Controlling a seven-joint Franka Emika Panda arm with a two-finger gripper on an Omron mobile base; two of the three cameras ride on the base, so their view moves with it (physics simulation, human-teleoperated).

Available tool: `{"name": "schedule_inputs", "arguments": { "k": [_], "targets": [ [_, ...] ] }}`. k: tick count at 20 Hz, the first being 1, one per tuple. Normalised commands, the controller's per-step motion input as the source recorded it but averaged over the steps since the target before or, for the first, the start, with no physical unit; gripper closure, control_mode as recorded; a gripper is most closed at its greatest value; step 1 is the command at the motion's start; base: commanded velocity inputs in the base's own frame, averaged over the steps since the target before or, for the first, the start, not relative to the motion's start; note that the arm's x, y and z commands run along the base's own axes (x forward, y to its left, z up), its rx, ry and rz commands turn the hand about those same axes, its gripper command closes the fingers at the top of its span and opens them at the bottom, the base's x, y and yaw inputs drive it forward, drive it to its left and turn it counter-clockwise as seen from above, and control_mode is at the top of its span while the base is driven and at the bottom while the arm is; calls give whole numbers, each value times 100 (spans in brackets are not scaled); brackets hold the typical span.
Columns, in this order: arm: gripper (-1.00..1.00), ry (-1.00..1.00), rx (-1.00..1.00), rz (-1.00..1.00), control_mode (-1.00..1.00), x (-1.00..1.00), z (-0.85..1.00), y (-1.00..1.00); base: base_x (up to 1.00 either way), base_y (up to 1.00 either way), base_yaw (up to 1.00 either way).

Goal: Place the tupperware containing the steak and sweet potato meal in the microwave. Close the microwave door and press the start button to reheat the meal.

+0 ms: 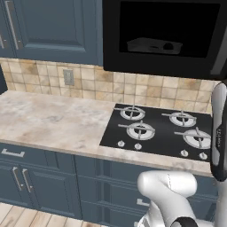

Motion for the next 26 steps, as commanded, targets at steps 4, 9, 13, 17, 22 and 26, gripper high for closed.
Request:
{"name": "schedule_inputs", "arguments": {
  "k": [4,9,13,17,22,26],
  "targets": [
    [-100,-2,35,2,-100,-68,0,-68,0,0,0],
    [-100,0,20,11,-100,-46,-3,-42,0,0,0],
    [-100,0,4,8,-100,-28,-9,-6,0,0,0],
    [100,0,0,7,-100,-7,-24,0,0,0,0],
    [100,0,0,7,-100,0,-35,1,0,0,0],
    [100,0,2,6,-100,9,-23,0,0,0,0]
  ]
}}
